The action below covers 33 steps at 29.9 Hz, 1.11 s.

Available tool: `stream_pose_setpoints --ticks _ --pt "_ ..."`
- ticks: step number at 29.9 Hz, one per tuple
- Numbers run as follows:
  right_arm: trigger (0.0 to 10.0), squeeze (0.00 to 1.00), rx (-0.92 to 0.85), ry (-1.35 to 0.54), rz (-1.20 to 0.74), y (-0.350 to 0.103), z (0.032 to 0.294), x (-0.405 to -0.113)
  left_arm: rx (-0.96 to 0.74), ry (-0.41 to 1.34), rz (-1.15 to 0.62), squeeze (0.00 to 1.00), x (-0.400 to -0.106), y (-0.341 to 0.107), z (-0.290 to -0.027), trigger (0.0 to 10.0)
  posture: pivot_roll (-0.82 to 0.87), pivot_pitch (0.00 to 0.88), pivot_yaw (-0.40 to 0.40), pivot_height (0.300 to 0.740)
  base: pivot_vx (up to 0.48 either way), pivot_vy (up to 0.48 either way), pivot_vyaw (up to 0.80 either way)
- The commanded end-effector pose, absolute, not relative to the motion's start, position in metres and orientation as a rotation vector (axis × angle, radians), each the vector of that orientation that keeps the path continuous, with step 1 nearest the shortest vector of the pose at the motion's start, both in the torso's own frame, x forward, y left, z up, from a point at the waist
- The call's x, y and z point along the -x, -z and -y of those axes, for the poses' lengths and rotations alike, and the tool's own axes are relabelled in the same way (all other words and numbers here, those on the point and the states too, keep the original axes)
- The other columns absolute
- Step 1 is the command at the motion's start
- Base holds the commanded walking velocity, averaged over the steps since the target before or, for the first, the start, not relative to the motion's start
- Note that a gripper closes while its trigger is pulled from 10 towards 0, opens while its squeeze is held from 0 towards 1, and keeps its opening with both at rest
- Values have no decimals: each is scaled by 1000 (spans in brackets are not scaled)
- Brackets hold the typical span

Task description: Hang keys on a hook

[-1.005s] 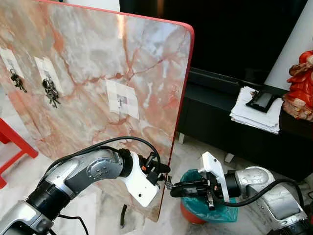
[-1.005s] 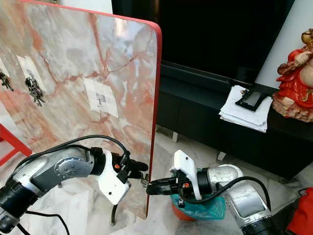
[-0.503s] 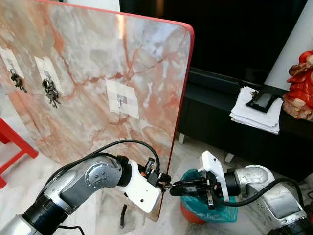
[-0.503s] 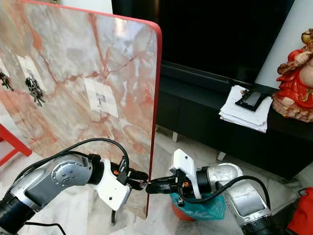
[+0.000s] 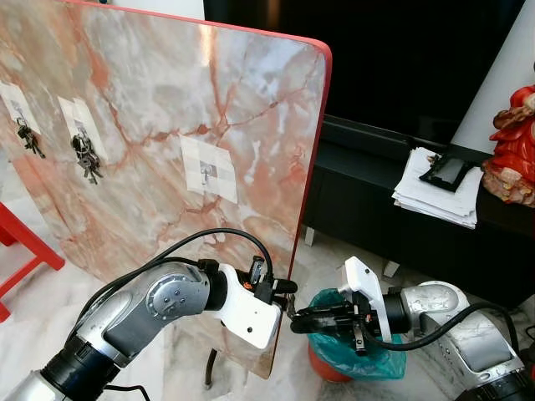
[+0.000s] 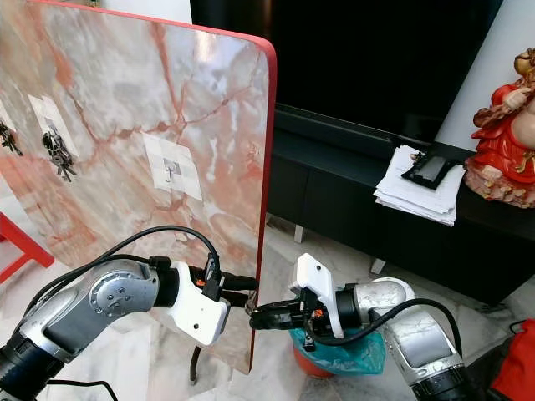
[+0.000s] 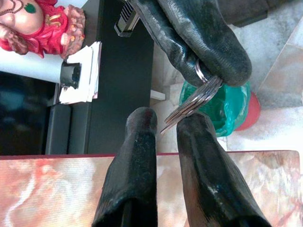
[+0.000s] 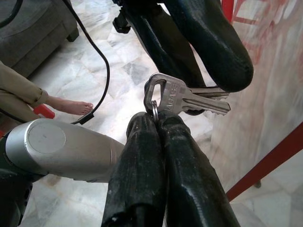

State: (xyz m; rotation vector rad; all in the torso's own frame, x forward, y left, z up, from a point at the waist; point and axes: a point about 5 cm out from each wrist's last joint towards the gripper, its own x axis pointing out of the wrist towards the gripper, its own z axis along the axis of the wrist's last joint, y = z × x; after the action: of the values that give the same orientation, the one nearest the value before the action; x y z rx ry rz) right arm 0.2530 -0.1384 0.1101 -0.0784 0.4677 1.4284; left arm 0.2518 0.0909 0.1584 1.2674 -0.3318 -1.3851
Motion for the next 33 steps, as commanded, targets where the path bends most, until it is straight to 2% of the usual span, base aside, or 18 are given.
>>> stream_pose_setpoints --ticks 1,18,22,33 --pt "0 0 104 -1428 -451 -114 139 -257 -1258 1379 349 0 -250 -164 -92 10000 16 7 -60 740 0 0 0" --pt "0 0 108 -1427 -454 -113 140 -257 -1229 1456 339 0 -243 -164 -92 10000 14 9 -60 740 0 0 0" --pt "0 0 111 -1428 -455 -113 140 -257 -1288 1493 310 0 -241 -161 -97 10000 15 8 -59 740 0 0 0" --pt "0 0 115 -1430 -456 -113 140 -257 -1282 1445 361 0 -245 -166 -93 10000 15 8 -60 740 0 0 0"
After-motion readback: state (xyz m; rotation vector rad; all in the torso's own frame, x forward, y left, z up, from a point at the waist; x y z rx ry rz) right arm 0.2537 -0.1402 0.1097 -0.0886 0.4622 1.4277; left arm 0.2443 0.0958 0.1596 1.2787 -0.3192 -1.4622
